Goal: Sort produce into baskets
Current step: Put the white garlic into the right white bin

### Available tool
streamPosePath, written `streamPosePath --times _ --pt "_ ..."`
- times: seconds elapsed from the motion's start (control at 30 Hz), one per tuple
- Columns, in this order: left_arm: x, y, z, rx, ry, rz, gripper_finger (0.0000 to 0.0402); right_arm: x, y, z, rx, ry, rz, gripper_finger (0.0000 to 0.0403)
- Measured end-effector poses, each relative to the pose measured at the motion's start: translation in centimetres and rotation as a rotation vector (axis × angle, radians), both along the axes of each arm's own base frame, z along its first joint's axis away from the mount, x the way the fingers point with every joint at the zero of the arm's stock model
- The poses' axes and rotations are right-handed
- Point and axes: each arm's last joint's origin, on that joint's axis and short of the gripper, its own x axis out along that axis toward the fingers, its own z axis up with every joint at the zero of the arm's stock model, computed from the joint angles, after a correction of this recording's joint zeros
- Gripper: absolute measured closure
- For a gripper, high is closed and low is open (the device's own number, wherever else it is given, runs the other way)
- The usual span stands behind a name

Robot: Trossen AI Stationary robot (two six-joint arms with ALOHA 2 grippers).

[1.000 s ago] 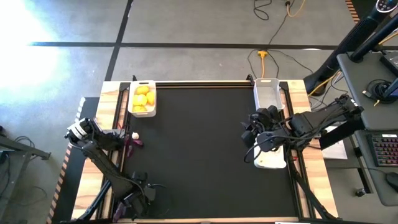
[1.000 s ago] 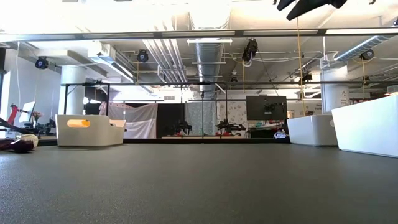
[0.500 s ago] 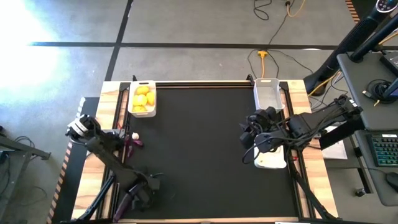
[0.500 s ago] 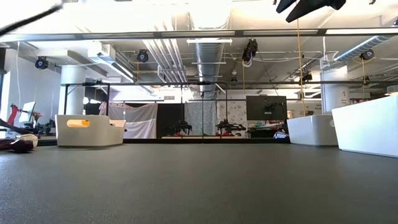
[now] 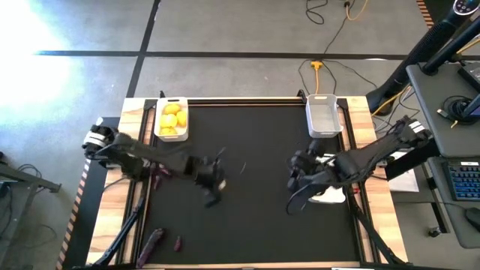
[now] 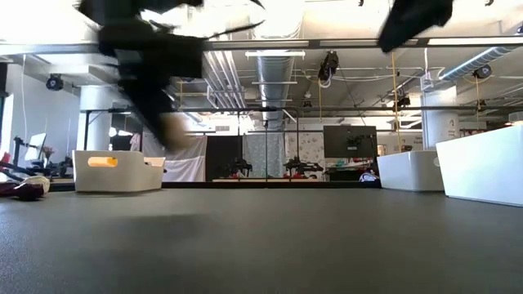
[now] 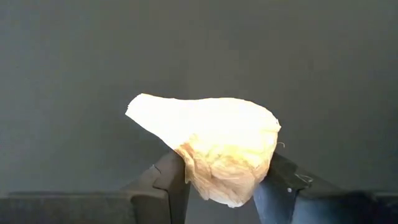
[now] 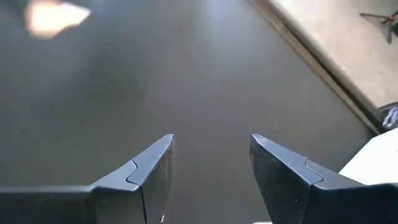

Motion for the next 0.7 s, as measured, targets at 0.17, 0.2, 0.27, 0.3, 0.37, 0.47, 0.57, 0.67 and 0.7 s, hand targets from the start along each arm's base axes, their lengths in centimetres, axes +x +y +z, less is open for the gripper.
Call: streamPosePath --times 0.17,0.2,0.27,0.3,0.37,0.47,0.57,0.67,0.7 --pt "4.5 3.7 -0.4 0.006 -0.179 0.096 0.0278 0.6 1.9 -4.3 0.079 0.115 0.09 0.0202" --pt "5.3 3.9 -0.6 0.001 -0.209 0.102 0.0278 0.7 2.3 -5.1 0.111 0.12 0.107 0.0202" --pt "6.7 4.0 -0.9 -0.006 -0.266 0.106 0.0278 1.3 3.1 -6.7 0.172 0.108 0.141 0.0202" --pt "7.3 4.0 -1.2 -0.012 -0.284 0.105 0.0278 1.7 3.5 -7.4 0.203 0.089 0.156 0.0202" --pt "8.1 4.0 -2.0 -0.025 -0.301 0.105 0.0278 2.4 4.1 -8.5 0.249 0.059 0.178 0.0202" --pt "9.2 3.7 -3.4 -0.088 -0.317 0.095 0.0278 3.0 4.4 -9.4 0.274 0.033 0.19 0.0202" --pt "10.2 3.2 -4.8 -0.162 -0.318 0.085 0.0277 2.9 4.2 -9.5 0.268 0.025 0.203 0.0202" --pt "11.0 2.4 -6.1 -0.197 -0.296 0.07 0.0271 2.8 3.7 -9.6 0.256 0.03 0.207 0.0202" --pt "11.4 2.2 -6.3 -0.201 -0.294 0.066 0.0267 2.8 3.6 -9.6 0.253 0.038 0.21 0.0202"
